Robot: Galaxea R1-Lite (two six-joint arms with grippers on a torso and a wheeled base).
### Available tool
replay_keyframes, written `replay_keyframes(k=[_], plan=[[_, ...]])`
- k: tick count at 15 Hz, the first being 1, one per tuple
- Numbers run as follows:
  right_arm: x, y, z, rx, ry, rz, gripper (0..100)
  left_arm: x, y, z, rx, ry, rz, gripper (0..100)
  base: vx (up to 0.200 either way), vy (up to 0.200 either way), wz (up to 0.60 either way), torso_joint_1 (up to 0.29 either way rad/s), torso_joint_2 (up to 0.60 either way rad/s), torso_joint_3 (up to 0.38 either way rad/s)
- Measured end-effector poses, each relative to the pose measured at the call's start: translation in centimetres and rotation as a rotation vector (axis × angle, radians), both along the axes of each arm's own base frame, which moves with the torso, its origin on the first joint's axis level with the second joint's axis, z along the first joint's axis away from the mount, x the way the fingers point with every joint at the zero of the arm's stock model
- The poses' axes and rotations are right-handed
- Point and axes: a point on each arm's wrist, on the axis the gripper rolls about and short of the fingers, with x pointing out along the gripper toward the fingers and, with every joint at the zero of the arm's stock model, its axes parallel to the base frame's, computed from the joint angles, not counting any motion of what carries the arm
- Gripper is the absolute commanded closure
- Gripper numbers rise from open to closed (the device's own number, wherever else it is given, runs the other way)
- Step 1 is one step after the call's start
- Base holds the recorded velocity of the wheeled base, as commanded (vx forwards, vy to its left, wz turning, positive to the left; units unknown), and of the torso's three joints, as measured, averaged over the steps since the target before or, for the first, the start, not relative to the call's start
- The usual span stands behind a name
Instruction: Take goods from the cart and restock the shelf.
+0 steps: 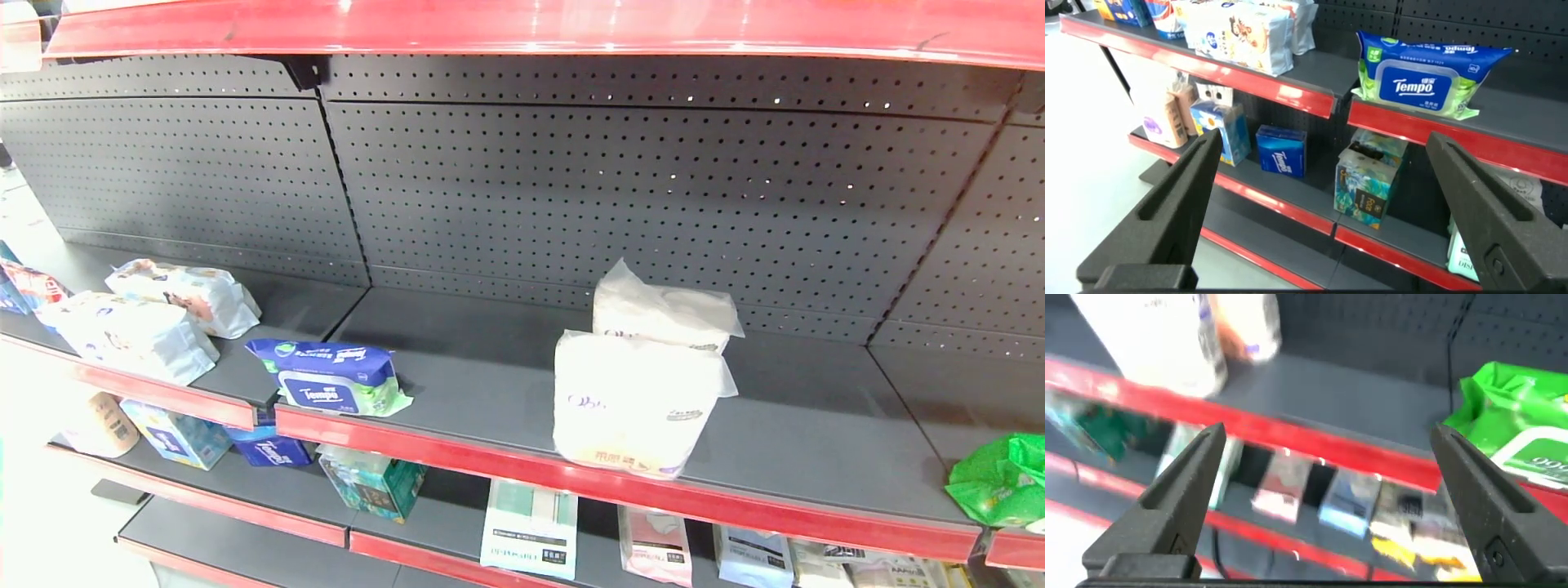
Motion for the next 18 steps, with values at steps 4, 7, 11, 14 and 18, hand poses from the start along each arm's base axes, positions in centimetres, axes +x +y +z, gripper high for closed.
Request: replay_keyframes(k=[4, 7, 11, 14, 18], plan=[[-0.23, -0.17, -0.89, 0.055, -0.038, -0.055, 0, 0.0, -0.01, 0.0, 0.004, 0.002, -0.003, 0, 0.0, 0.0, 0.0, 0.0, 0.0, 0.0], [-0.26, -0.17, -0.99, 0.055, -0.043, -0.053, 0, 0.0, -0.01, -0.01, 0.003, 0.002, -0.003, 0, 0.0, 0.0, -0.4, 0.002, 0.0, 0.002], [-0.27, -0.17, -1.01, 0.056, -0.043, -0.053, 0, 0.0, -0.01, -0.01, 0.004, 0.002, -0.003, 0, 0.0, 0.0, -0.6, 0.005, 0.0, 0.001], [-0.27, -0.17, -1.0, 0.055, -0.043, -0.053, 0, 0.0, -0.01, -0.01, 0.004, 0.003, -0.003, 0, 0.0, 0.0, -0.6, 0.002, 0.0, 0.002], [-0.27, -0.17, -1.01, 0.055, -0.043, -0.053, 0, -0.01, 0.04, -0.01, 0.002, 0.003, -0.025, 0, 0.0, 0.0, 0.0, 0.0, 0.0, 0.0]])
